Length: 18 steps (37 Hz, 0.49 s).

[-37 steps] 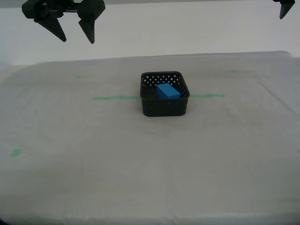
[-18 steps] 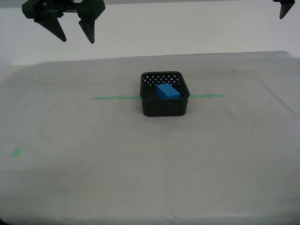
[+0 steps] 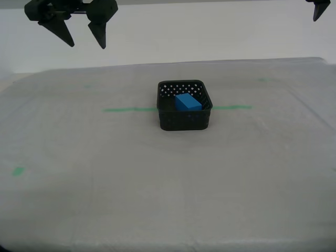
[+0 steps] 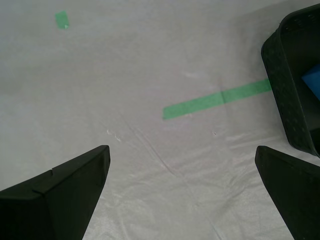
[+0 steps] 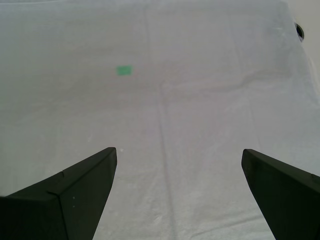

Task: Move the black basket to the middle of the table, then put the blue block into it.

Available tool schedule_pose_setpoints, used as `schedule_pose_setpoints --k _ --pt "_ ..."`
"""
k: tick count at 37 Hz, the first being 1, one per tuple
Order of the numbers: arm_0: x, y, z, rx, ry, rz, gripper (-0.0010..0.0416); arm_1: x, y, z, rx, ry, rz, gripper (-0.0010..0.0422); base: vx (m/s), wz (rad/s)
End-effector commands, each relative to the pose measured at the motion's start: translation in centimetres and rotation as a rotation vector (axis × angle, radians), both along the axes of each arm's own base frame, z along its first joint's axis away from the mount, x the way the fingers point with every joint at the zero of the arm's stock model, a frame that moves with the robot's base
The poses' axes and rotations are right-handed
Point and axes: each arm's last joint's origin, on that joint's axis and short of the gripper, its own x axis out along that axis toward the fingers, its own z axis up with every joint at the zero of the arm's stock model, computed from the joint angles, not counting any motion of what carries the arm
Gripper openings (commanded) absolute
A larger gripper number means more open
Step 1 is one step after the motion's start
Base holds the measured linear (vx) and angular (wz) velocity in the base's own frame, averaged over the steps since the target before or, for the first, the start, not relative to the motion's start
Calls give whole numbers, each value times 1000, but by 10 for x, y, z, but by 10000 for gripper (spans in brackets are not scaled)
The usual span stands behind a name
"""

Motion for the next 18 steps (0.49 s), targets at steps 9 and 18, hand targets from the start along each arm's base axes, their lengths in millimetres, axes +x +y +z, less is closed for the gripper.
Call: schedule_pose_setpoints --k 9,18 --pt "0 0 0 0 -1 1 351 0 0 0 1 -2 4 400 0 0" --pt "0 0 0 0 -1 1 350 0 0 0 1 -2 4 400 0 0"
